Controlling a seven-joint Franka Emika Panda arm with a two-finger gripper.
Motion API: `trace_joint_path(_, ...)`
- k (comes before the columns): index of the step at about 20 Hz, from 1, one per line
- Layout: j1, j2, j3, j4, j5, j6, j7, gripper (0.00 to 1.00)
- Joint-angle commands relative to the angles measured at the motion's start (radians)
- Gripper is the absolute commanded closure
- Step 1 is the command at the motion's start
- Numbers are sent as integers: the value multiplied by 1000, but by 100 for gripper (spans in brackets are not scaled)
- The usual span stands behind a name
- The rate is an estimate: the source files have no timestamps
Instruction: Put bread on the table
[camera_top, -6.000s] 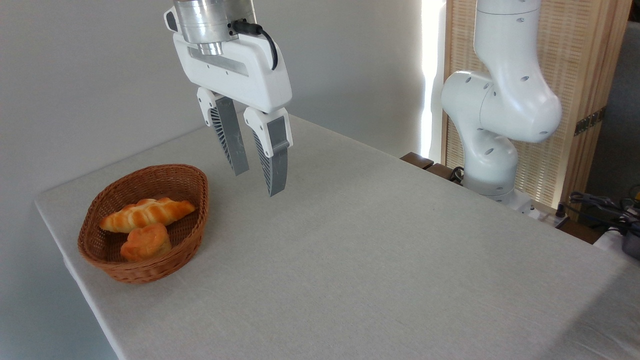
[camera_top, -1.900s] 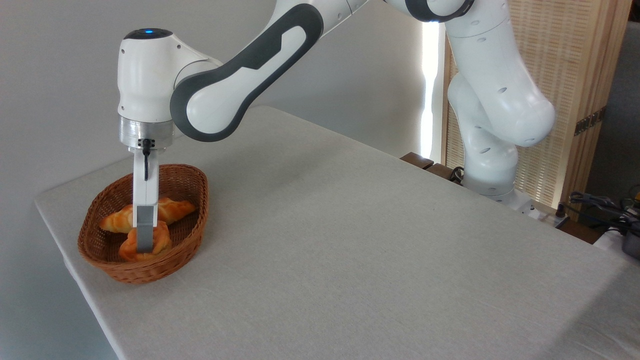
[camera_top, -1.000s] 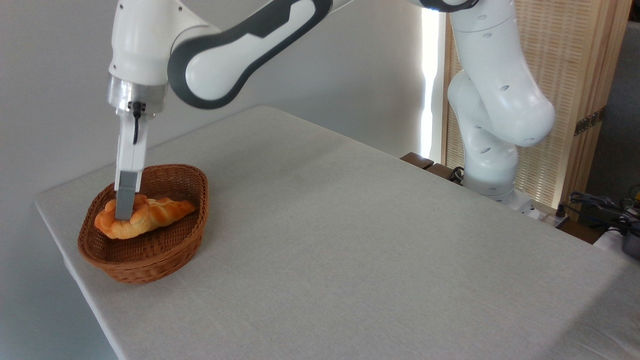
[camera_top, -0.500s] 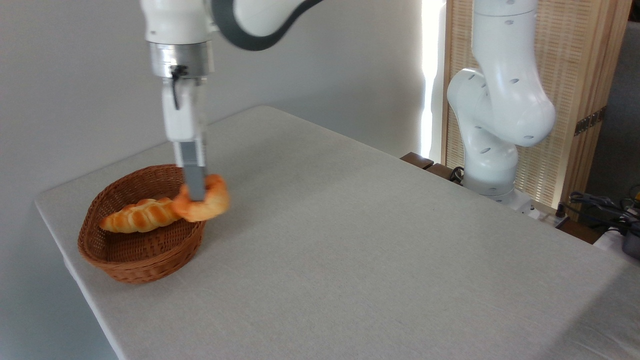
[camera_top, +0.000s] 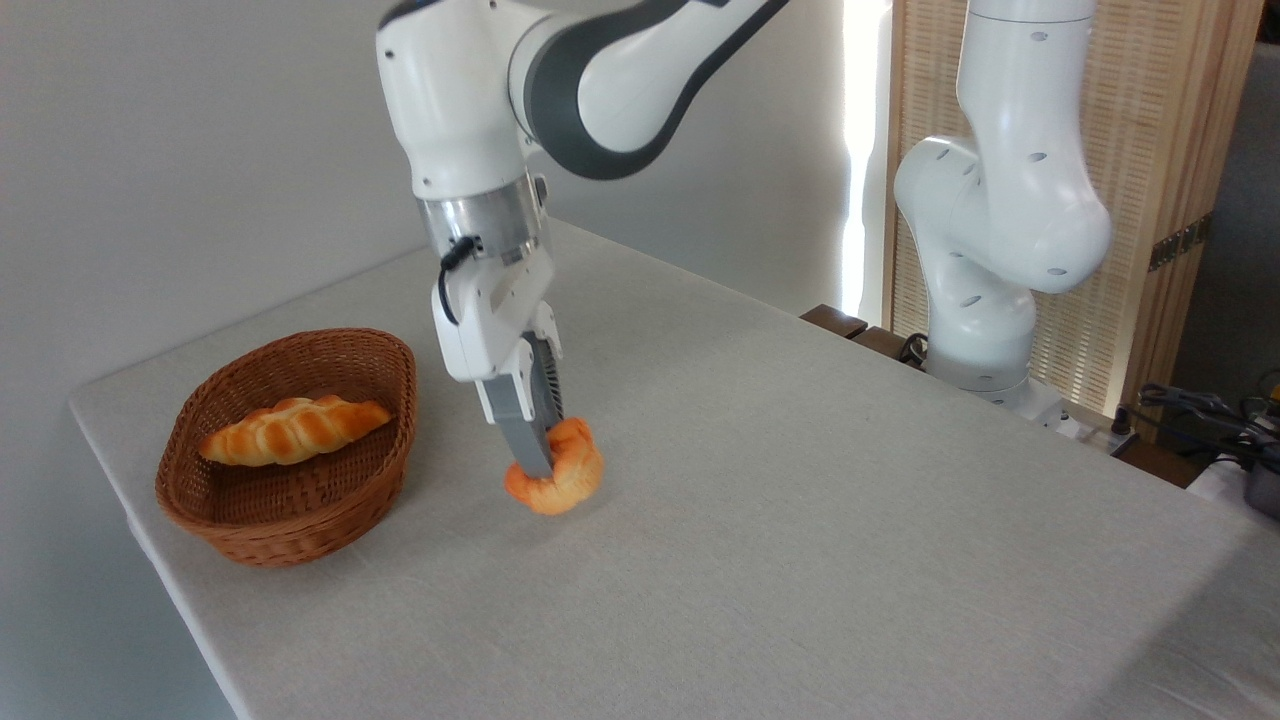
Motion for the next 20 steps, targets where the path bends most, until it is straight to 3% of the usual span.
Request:
trace_joint_path(1, -7, -4, 7, -22, 27, 13, 21, 0)
trace_joint_path(20, -7, -7, 22, -12, 15, 10, 15, 0)
